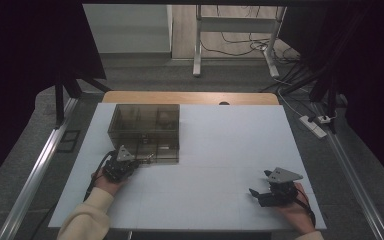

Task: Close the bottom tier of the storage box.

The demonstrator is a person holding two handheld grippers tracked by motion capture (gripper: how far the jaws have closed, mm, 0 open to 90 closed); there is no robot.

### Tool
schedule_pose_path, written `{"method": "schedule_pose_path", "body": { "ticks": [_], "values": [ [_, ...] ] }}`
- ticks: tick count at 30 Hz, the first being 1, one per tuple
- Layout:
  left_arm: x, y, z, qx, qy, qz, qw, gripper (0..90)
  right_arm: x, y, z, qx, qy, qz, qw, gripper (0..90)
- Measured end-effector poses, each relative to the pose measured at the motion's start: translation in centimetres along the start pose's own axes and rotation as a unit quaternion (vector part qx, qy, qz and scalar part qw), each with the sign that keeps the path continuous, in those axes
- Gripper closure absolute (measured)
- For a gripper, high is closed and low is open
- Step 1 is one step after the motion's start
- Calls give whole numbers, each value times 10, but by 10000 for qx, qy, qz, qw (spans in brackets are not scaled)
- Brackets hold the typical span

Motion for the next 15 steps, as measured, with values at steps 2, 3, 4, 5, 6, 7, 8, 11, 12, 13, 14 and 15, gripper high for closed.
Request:
{"method": "schedule_pose_path", "body": {
  "ticks": [2,3,4,5,6,7,8,11,12,13,14,15],
  "values": [
    [0,1,-1,-8,13,3,10000,882,0,0,0,2,-1,-3,10000,138],
    [1,1,-2,-12,24,5,10000,882,0,0,0,0,-2,-6,10000,139],
    [1,1,-2,-17,32,11,10000,882,0,0,0,-2,0,-5,10000,139],
    [1,1,-2,-18,36,12,10000,882,0,0,0,-6,-3,-7,10000,138],
    [1,1,-3,-24,41,15,10000,882,0,0,0,-7,-2,-8,10000,138],
    [1,1,-3,-30,43,16,10000,882,0,0,0,-9,-2,-12,10000,138],
    [2,2,-4,-41,45,22,10000,882,0,0,0,-7,-1,-7,10000,138],
    [3,2,-5,-62,53,25,10000,882,0,0,0,2,6,1,10000,138],
    [4,2,-6,-66,68,19,10000,882,0,0,0,4,6,2,10000,138],
    [5,2,-7,-79,76,23,9999,882,0,0,0,5,5,1,10000,138],
    [5,3,-8,-92,77,24,9999,882,0,0,0,4,5,-1,10000,138],
    [6,3,-8,-96,80,16,9999,882,1,0,0,4,3,-4,10000,138]
  ]
}}
Point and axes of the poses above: each handheld gripper's, and its own axes: x roughly forward along the jaws, y roughly out of its top, z roughly to its right, the point moved 4 cm from there along x, roughly forward along the jaws, and after that the axes turned 12 degrees about x, right-handed, at the moved point
